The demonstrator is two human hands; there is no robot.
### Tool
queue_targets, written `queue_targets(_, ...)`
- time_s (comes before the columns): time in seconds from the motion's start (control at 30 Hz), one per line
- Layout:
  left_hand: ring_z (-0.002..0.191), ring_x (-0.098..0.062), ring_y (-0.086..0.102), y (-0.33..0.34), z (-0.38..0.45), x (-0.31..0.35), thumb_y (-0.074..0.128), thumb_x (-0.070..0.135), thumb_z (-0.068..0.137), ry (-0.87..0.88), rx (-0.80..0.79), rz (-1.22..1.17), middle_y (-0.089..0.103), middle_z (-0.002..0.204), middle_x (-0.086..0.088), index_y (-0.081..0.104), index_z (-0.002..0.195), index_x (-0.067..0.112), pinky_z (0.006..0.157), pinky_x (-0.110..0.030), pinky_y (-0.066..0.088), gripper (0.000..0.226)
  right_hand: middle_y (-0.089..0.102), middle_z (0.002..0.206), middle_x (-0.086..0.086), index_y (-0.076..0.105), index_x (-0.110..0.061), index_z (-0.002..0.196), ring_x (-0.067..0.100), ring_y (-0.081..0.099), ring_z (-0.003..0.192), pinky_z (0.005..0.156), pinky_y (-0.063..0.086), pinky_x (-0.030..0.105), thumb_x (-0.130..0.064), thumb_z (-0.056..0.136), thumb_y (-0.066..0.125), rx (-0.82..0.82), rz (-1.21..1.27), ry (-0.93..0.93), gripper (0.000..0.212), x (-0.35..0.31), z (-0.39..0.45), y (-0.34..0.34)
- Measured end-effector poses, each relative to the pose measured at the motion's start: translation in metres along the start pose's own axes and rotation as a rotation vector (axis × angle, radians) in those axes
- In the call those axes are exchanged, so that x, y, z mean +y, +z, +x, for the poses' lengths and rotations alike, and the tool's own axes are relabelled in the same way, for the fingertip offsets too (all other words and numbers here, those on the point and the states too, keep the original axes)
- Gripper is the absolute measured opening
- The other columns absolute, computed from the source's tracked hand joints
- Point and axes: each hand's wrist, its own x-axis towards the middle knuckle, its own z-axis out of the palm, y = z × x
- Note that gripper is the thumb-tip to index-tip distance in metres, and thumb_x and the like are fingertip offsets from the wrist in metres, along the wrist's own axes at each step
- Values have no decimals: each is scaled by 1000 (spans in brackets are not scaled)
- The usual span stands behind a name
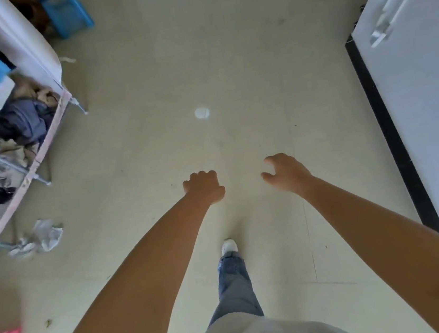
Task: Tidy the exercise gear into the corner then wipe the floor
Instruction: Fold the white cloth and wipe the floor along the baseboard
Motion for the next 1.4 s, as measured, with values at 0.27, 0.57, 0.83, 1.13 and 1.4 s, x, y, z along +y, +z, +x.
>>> queue_targets(0.27, 131, -27, 39, -179, 181, -32, 37, 33, 98, 43, 71, 14, 45, 138, -10, 39, 137, 11, 102, -35, 36, 45, 36, 148, 10, 33, -12, 144, 26, 34, 138, 112, 32, 38, -38, 96, 43, 48, 22, 16, 55, -49, 204, -131)
queue_targets(0.57, 130, -26, 39, -357, 417, -23, 38, 31, 98, 55, 144, 28, 45, 137, -10, 39, 137, 11, 102, -35, 36, 43, 36, 148, 8, 34, -13, 144, 24, 35, 138, 112, 32, 38, -40, 95, 44, 147, 45, -36, 56, -71, 466, -274)
queue_targets(0.83, 130, -26, 39, -541, 599, -27, 37, 31, 99, 34, 231, 18, 45, 137, -9, 38, 137, 12, 101, -35, 37, 43, 42, 144, 10, 36, -11, 142, 27, 38, 135, 109, 34, 37, -39, 95, 45, 181, 46, -38, 55, -94, 689, -429)
queue_targets(1.13, 131, -26, 38, -723, 817, -63, 38, 31, 98, 42, 334, 5, 45, 137, -8, 40, 136, 12, 103, -35, 35, 43, 36, 148, 10, 35, -12, 143, 26, 34, 138, 113, 31, 38, -38, 95, 44, 259, 25, -110, 55, -158, 935, -564)
queue_targets(1.4, 133, -26, 37, -894, 1002, -75, 37, 34, 99, 106, 384, 21, 43, 140, -9, 38, 139, 13, 105, -37, 34, 45, 36, 149, 9, 35, -13, 143, 25, 34, 138, 114, 30, 37, -37, 95, 46, 350, 34, -61, 55, -188, 1124, -701)
